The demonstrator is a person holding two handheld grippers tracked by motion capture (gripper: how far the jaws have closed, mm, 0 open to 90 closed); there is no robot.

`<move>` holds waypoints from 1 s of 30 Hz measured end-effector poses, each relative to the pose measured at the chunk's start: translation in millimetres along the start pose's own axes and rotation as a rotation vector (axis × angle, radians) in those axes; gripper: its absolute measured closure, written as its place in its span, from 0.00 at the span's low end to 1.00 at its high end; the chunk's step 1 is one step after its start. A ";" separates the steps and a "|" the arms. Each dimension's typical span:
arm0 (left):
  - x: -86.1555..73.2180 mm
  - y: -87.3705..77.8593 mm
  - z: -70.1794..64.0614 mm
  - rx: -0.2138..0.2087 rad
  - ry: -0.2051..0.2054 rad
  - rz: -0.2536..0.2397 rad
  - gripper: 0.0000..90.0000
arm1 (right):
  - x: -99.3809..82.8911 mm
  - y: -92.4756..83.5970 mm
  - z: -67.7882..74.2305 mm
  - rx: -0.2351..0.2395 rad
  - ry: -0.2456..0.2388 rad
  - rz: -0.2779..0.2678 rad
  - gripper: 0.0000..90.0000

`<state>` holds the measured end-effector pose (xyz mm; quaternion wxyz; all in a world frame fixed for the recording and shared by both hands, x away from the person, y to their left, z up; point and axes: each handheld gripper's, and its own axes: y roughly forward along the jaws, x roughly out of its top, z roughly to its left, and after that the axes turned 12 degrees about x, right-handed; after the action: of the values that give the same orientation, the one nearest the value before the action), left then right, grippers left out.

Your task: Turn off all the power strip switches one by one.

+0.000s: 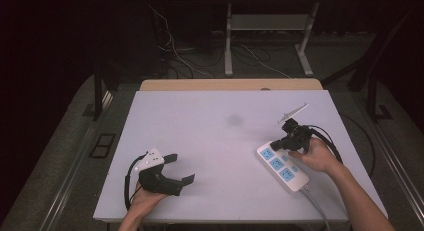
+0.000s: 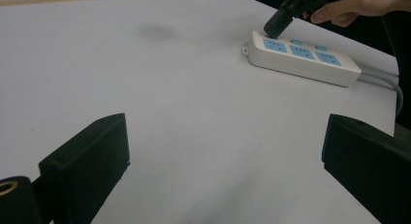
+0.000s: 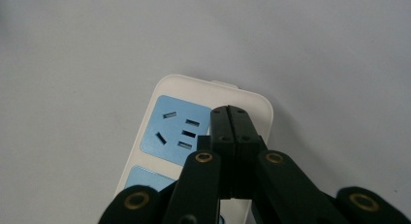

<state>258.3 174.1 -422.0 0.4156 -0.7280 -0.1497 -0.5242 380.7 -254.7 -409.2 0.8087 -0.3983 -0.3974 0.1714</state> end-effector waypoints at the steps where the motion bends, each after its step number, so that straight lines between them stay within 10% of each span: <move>1: 0.1 -0.2 0.1 0.002 0.001 -0.002 0.02 | -0.7 -0.2 0.6 -0.001 -0.002 0.002 1.00; 30: -0.4 1.2 0.4 -0.005 -0.003 0.003 0.02 | -10.5 -12.2 9.3 0.024 0.005 -0.088 0.99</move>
<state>259.2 173.8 -423.0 0.4143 -0.7302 -0.1480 -0.5227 366.4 -263.8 -401.6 0.8212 -0.3711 -0.4104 0.1395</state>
